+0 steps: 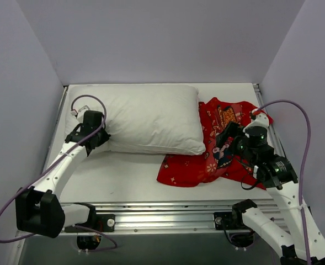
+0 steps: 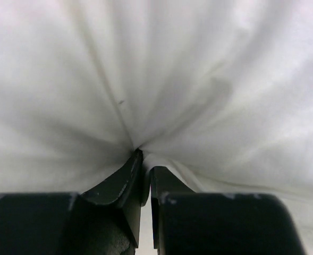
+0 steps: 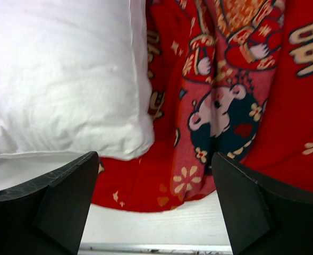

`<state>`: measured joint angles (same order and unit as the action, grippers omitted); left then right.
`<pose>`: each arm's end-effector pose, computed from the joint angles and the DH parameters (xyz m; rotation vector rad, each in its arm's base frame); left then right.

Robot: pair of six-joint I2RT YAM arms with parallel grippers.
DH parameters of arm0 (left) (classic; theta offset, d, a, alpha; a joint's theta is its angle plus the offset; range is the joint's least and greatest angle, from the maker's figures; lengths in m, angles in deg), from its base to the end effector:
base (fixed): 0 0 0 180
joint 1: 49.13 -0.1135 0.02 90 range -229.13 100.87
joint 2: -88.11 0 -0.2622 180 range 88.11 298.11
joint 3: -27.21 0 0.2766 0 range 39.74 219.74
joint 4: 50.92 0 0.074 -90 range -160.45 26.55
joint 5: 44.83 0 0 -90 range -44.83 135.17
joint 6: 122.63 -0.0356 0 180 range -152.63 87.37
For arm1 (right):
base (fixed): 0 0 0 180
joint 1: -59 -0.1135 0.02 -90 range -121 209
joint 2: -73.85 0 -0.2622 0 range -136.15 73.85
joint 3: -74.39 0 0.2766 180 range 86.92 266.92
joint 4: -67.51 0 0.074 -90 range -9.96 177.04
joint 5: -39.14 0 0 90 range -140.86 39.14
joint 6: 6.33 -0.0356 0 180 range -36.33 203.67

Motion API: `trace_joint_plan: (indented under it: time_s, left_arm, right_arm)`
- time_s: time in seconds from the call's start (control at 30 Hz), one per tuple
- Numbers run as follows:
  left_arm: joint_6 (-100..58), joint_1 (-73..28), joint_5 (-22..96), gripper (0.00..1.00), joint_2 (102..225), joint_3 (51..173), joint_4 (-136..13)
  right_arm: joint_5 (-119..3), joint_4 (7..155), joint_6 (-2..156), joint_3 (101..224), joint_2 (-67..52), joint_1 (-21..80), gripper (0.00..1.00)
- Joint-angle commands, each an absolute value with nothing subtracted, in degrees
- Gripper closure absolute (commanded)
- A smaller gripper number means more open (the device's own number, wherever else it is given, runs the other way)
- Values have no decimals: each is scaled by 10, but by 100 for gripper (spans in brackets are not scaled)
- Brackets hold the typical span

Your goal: Remove the pillowcase from the pillow

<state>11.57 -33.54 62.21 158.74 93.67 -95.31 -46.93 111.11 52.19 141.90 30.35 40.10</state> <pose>0.2729 -0.0653 0.2598 -0.7159 2.2638 -0.1391 0.1764 0.0578 0.3698 0.2601 1.9298 0.5242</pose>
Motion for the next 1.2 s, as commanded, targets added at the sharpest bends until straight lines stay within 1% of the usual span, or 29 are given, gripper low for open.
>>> trace_joint_plan:
  time_s: [0.0, 0.13, 0.17, 0.23, 0.3, 0.33, 0.37, 0.43, 0.47, 0.5, 0.53, 0.6, 0.77, 0.83, 1.03, 1.17]
  left_arm:
    - [94, -409, 671, 84, 1612, 999, -889]
    - [76, -465, 655, 83, 1620, 1048, -898]
    - [65, -469, 651, 81, 1618, 1056, -905]
    - [46, -473, 652, 76, 1602, 1070, -923]
    - [25, -473, 653, 56, 1585, 1091, -939]
    - [16, -473, 643, 47, 1574, 1096, -944]
    - [-4, -473, 639, 30, 1549, 1107, -953]
    - [-20, -473, 635, 19, 1511, 1124, -983]
    - [-37, -473, 636, 10, 1498, 1145, -995]
    - [-49, -473, 635, 5, 1486, 1157, -1005]
    - [-62, -473, 631, 3, 1462, 1170, -1024]
    - [-110, -473, 614, 6, 1442, 1207, -1038]
    - [-165, -473, 583, 6, 1380, 1282, -1094]
    - [-173, -472, 588, 6, 1355, 1315, -1108]
    - [-190, -464, 632, 6, 1322, 1402, -1157]
    - [-194, -450, 664, 6, 1300, 1430, -1165]
  right_arm:
    - [-380, 1116, 561, 1467, 304, 400, 18]
    - [-347, 1121, 576, 1478, 314, 400, 17]
    - [-339, 1124, 583, 1481, 315, 400, 17]
    - [-306, 1133, 591, 1498, 318, 400, 16]
    - [-284, 1137, 607, 1513, 322, 400, 16]
    - [-271, 1139, 613, 1520, 325, 400, 14]
    - [-252, 1139, 620, 1539, 328, 400, 12]
    - [-234, 1140, 641, 1572, 332, 400, 10]
    - [-214, 1139, 655, 1585, 332, 399, 9]
    - [-205, 1141, 662, 1598, 333, 400, 8]
    - [-194, 1141, 669, 1611, 335, 398, 7]
    - [-168, 1138, 689, 1648, 340, 399, 6]
    - [-133, 1112, 746, 1707, 360, 398, 2]
    - [-116, 1091, 777, 1727, 371, 398, 0]
    - [-89, 1048, 827, 1762, 404, 392, 0]
    - [-73, 1028, 860, 1767, 423, 387, 0]
